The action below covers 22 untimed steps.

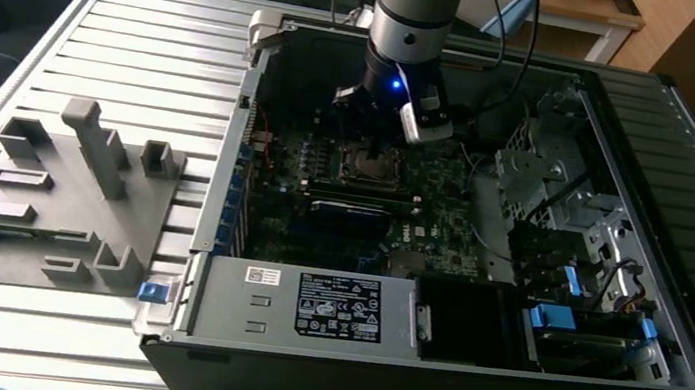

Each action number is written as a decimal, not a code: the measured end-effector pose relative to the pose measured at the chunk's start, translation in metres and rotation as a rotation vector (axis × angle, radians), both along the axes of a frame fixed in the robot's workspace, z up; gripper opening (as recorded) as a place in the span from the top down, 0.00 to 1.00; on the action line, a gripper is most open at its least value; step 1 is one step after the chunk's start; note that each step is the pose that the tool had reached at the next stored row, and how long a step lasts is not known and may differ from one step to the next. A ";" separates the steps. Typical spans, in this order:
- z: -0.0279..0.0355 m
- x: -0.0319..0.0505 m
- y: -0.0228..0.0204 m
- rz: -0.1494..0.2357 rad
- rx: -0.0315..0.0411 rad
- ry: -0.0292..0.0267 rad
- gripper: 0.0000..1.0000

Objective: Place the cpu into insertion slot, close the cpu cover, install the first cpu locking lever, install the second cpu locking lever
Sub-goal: 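Close the cpu cover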

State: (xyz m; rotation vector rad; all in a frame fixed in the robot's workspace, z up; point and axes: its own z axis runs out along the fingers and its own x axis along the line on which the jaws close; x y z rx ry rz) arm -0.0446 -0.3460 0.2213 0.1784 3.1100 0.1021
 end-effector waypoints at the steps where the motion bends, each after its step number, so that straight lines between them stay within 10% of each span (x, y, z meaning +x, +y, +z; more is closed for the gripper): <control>1: 0.0004 0.0000 0.0000 0.000 -0.0003 0.0001 0.89; 22: 0.0027 0.0000 0.0000 0.000 -0.0003 0.0002 0.89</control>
